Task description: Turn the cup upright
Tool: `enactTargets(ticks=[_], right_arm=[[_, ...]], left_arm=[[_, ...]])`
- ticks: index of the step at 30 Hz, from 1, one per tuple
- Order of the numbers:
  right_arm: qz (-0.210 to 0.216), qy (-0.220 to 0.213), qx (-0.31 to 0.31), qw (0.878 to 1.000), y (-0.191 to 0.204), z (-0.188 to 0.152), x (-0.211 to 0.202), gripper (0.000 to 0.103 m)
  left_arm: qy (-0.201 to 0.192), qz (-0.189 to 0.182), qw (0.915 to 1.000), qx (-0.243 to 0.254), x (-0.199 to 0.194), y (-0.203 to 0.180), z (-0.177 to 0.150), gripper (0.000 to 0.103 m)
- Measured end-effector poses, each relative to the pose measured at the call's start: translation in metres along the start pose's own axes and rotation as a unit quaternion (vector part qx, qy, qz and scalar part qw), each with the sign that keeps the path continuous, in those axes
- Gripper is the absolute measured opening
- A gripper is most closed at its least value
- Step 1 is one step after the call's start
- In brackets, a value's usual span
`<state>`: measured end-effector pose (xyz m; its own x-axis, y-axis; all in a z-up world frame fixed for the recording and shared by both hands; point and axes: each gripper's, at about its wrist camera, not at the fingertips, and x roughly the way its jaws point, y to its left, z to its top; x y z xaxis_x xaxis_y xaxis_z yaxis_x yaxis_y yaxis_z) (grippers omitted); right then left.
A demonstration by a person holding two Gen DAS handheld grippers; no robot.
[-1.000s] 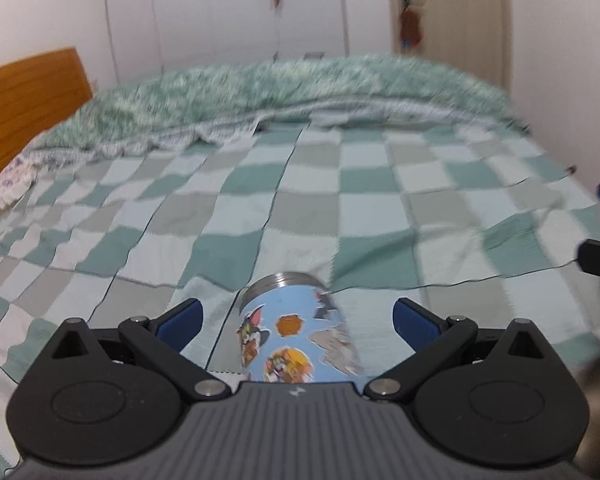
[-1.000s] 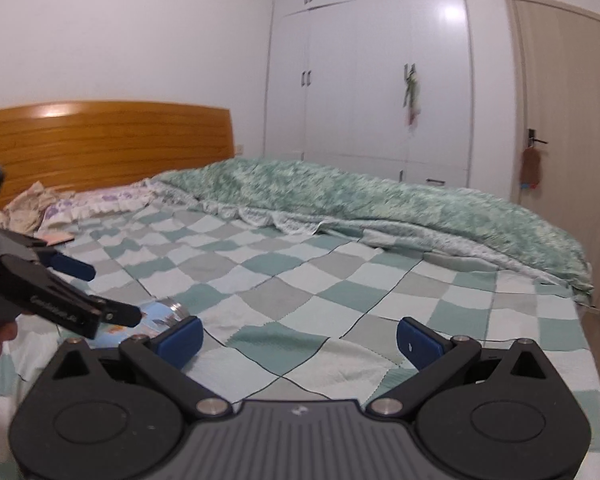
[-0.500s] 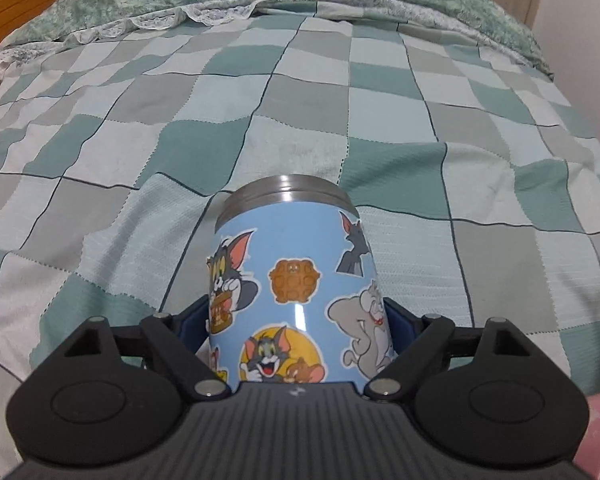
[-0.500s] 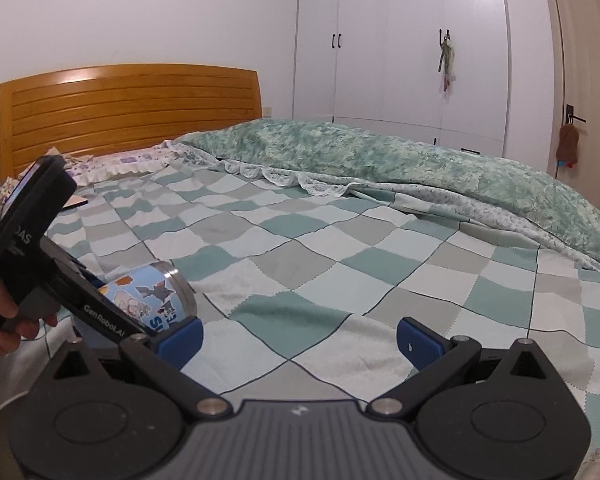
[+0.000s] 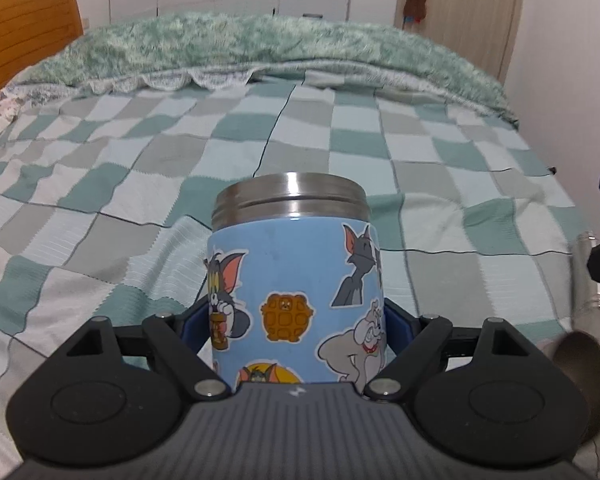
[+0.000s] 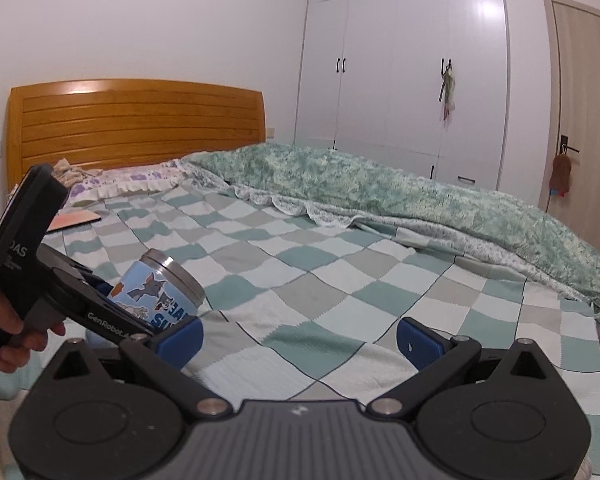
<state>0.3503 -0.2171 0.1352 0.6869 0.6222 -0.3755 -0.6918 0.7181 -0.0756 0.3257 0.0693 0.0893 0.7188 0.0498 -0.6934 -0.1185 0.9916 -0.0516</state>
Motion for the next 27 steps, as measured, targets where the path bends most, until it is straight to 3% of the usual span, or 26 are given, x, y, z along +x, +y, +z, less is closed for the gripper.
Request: enactTargets(ticks=[8,15,21,27], right_arm=[[-0.007,-0.015,0.002,1.0,0.046,0.007,-0.058,0.103],[-0.007,-0.021,0.007,1.0,0.096,-0.008,-0.111,0.103],[-0.008,-0.009,0.026,1.0,0.123,-0.043,-0.141,0.103],[-0.016,0.024,0.046,0.999,0.132,-0.08,-0.149,0.103]], left_arm=[[-0.029,-0.025,0.9992,0.013,-0.082,-0.001,-0.025,0.085],[-0.02,-0.034,0.999,0.023,-0.132,-0.001,-0.07,0.086],[0.006,-0.047,0.9985,0.028,-0.133,-0.006,-0.108,0.086],[0.043,-0.059,0.9963,0.046,-0.101,-0.019,-0.134,0.086]])
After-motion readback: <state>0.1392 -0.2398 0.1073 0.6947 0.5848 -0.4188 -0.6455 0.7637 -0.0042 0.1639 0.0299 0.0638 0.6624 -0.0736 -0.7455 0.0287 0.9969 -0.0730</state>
